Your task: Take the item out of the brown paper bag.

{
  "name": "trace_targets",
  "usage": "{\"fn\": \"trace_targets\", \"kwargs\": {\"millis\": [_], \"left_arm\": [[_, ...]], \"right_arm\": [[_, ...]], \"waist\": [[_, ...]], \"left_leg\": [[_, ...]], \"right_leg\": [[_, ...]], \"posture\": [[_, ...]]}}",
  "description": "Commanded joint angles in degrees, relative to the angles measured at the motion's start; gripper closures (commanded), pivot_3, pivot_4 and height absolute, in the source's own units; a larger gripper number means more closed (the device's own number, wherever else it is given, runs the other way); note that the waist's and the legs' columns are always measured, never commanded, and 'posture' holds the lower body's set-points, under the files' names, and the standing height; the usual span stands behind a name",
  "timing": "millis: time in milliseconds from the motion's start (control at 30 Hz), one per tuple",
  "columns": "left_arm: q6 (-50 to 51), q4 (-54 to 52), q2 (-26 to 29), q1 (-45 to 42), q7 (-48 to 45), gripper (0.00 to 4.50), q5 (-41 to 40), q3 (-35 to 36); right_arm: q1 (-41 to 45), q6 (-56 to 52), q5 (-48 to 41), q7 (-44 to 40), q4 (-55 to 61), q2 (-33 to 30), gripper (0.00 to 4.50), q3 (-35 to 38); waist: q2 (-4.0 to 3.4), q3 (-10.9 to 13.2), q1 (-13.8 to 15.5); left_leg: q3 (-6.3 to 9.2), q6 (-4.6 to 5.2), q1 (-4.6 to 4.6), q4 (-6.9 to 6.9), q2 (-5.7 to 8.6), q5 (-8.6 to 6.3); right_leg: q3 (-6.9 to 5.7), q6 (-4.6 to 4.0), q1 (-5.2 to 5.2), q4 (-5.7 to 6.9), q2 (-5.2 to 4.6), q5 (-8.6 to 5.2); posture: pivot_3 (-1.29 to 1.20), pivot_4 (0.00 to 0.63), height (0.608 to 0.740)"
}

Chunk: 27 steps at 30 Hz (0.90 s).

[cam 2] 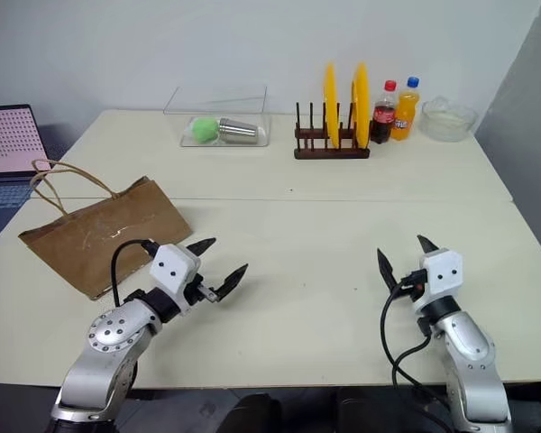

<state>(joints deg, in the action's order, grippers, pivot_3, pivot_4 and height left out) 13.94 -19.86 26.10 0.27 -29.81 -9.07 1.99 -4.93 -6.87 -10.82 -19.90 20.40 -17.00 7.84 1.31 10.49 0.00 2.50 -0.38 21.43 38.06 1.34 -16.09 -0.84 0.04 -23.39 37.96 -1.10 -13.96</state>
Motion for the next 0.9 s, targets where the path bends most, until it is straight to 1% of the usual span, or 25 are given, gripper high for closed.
{"fn": "trace_targets", "kwargs": {"millis": [33,533,767,900], "left_arm": [[-1.40,-0.93,-0.06,-0.32,-0.60,0.11,-0.98,0.44],[-0.31,-2.03,-0.68,0.57,1.57,0.11,1.39,0.06],[0.92,-2.81,0.46,1.78,2.60,0.11,0.51,3.98],[1.88,-4.53,0.02,2.70,4.89,0.11,1.34,5.74]], "right_arm": [[1.00,0.34,-0.87,-0.23,1.28,-0.58,0.00,0.76],[1.69,0.04,-0.38,-2.53,0.42,-1.52,0.00,-0.90],[3.32,-1.03,-1.28,-5.46,2.07,-2.48,0.00,-3.49],[5.22,-2.33,-1.76,-7.71,1.79,-3.52,0.00,-5.00]], "waist": [[0.00,0.00,0.00],[0.00,0.00,0.00],[0.00,0.00,-0.01],[0.00,0.00,-0.02]], "left_leg": [[-0.01,0.00,0.00,0.00,0.00,0.00],[-0.01,0.00,0.00,0.00,0.00,0.00],[0.01,0.00,0.00,0.00,0.00,0.00],[0.00,0.00,0.01,0.00,0.00,0.00]], "right_leg": [[0.00,0.00,0.00,0.00,0.00,0.00],[0.01,0.00,0.00,-0.01,0.00,0.00],[0.00,0.00,0.00,-0.01,0.00,0.00],[0.01,0.00,0.00,-0.02,0.00,0.00]], "posture": [[0.00,0.150,0.740],[0.00,0.150,0.740],[0.00,0.150,0.740],[0.00,0.150,0.740]]}}
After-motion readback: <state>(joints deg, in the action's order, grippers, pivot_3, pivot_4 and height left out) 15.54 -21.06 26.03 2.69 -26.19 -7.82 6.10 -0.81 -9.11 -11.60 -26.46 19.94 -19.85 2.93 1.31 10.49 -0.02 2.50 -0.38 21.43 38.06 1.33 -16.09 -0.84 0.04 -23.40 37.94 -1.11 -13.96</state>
